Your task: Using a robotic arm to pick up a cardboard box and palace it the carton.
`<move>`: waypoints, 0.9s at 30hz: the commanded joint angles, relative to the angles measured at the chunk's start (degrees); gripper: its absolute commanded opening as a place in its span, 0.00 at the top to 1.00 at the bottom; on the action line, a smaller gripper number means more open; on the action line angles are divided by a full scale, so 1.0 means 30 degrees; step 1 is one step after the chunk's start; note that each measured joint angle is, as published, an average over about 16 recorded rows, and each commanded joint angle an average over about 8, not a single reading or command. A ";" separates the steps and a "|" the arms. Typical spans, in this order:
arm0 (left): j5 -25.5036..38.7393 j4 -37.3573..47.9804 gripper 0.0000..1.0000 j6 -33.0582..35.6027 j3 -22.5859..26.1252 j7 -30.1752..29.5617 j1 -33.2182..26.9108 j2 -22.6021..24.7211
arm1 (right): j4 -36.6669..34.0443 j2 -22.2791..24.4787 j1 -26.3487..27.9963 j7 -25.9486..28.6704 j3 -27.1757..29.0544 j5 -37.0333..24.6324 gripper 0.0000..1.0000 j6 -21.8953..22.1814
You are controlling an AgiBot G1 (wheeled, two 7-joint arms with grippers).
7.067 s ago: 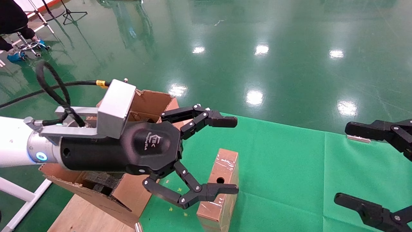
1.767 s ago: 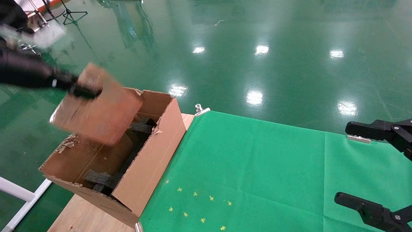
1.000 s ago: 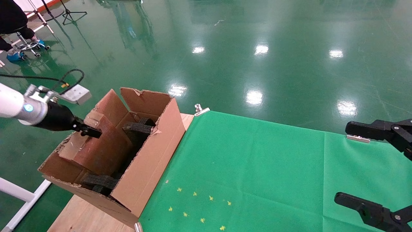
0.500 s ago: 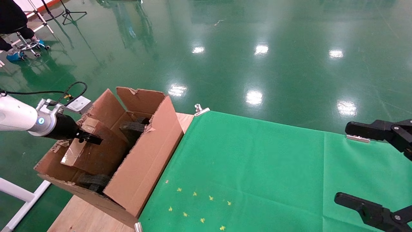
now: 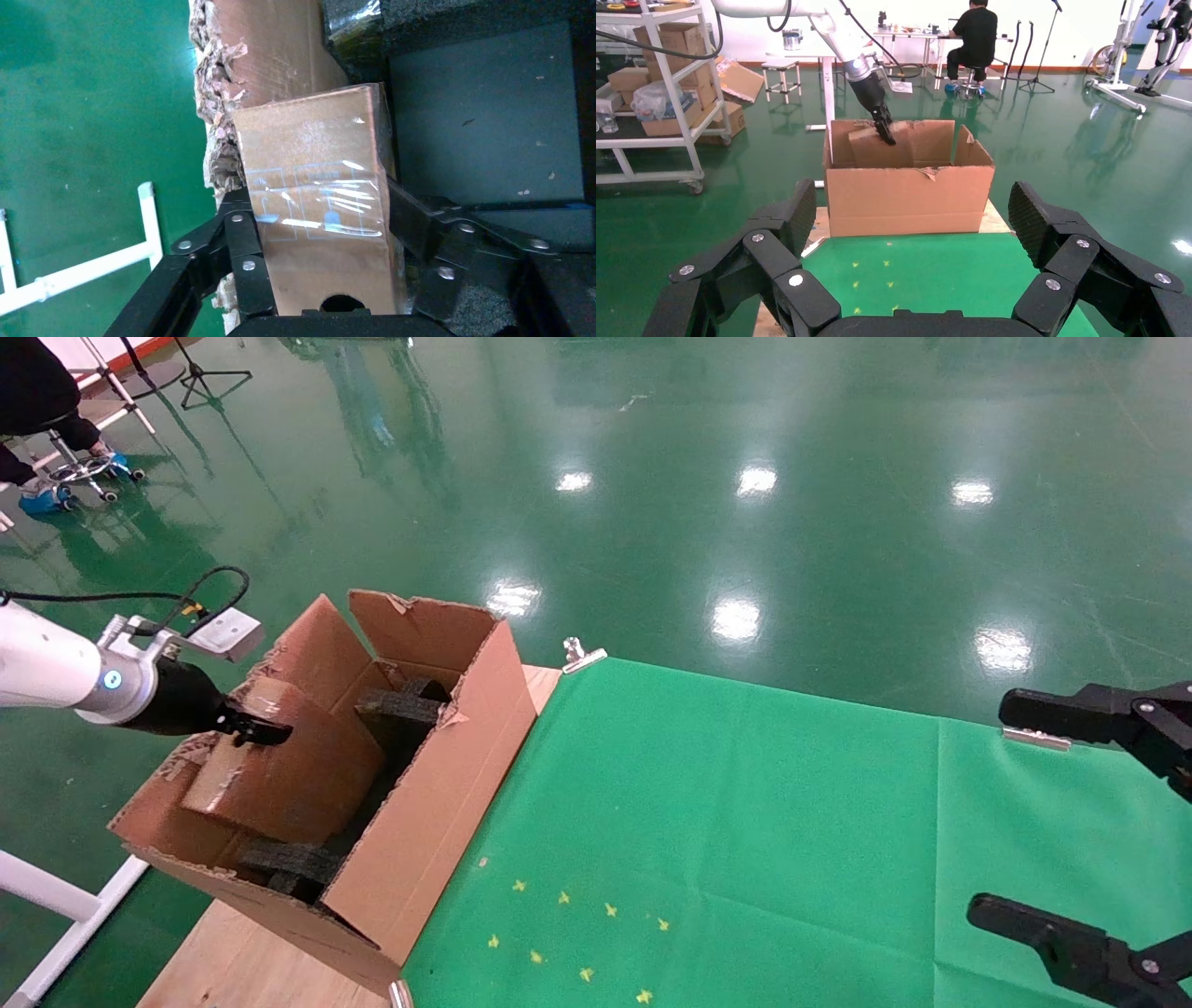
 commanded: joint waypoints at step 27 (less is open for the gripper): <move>-0.1321 -0.5066 0.00 0.4469 -0.0850 0.0500 -0.3259 -0.1832 | -0.0006 0.0002 -0.0002 -0.0002 -0.0001 0.0004 0.00 0.0007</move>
